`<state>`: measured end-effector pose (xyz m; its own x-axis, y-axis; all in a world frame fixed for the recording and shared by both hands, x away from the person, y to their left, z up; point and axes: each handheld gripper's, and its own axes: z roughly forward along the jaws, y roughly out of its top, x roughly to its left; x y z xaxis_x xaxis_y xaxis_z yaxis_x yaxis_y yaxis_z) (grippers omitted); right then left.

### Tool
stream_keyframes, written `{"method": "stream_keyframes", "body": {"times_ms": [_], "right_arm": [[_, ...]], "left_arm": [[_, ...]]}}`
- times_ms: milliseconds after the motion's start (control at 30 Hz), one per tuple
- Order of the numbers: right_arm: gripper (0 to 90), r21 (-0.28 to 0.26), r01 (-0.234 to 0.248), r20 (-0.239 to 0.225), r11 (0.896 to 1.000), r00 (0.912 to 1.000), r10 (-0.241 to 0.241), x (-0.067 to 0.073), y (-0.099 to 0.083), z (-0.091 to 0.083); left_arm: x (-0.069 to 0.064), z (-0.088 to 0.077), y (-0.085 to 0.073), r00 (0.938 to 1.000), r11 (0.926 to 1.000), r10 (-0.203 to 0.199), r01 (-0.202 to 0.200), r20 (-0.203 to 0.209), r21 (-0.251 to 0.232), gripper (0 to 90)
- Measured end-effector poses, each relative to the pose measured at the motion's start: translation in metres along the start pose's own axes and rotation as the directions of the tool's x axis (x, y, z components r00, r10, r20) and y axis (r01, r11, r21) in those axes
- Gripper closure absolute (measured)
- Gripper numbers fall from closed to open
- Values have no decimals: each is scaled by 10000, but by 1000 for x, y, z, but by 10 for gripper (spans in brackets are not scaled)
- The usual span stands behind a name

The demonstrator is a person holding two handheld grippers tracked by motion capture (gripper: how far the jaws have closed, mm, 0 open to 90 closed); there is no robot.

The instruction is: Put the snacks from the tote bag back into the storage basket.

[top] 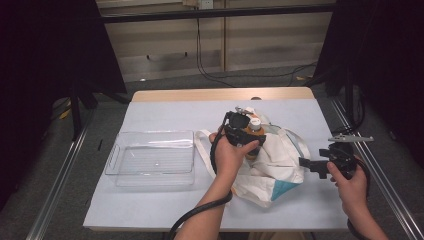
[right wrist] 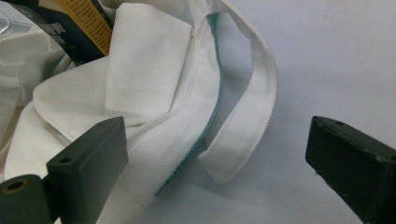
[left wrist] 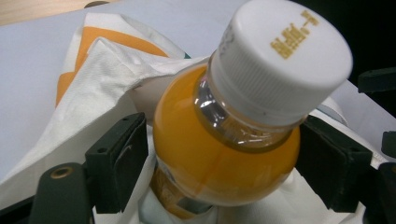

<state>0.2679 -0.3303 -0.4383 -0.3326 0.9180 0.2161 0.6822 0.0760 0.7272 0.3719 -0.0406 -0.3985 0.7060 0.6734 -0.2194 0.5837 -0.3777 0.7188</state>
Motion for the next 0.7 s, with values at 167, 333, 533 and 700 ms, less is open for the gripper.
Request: {"method": "stream_keyframes", "body": {"times_ms": [167,333,533,700], "right_arm": [[50,-48,2,-71,10000,10000,-2,-1,1,-1],[50,-27,20,-85,10000,10000,-20,-1,2,-2],[50,-60,36,-109,10000,9999,-37,-1,2,-2],[50,-74,42,-95,10000,9999,-43,0,2,-2]], "left_arm": [[-1,3,2,10000,10000,-55,55,27,-21,245],[-3,4,4,9999,10000,-67,67,-82,4,278],[-3,4,4,9999,9998,-69,71,-111,173,283],[-5,3,7,9996,9993,-71,82,-284,377,289]]}}
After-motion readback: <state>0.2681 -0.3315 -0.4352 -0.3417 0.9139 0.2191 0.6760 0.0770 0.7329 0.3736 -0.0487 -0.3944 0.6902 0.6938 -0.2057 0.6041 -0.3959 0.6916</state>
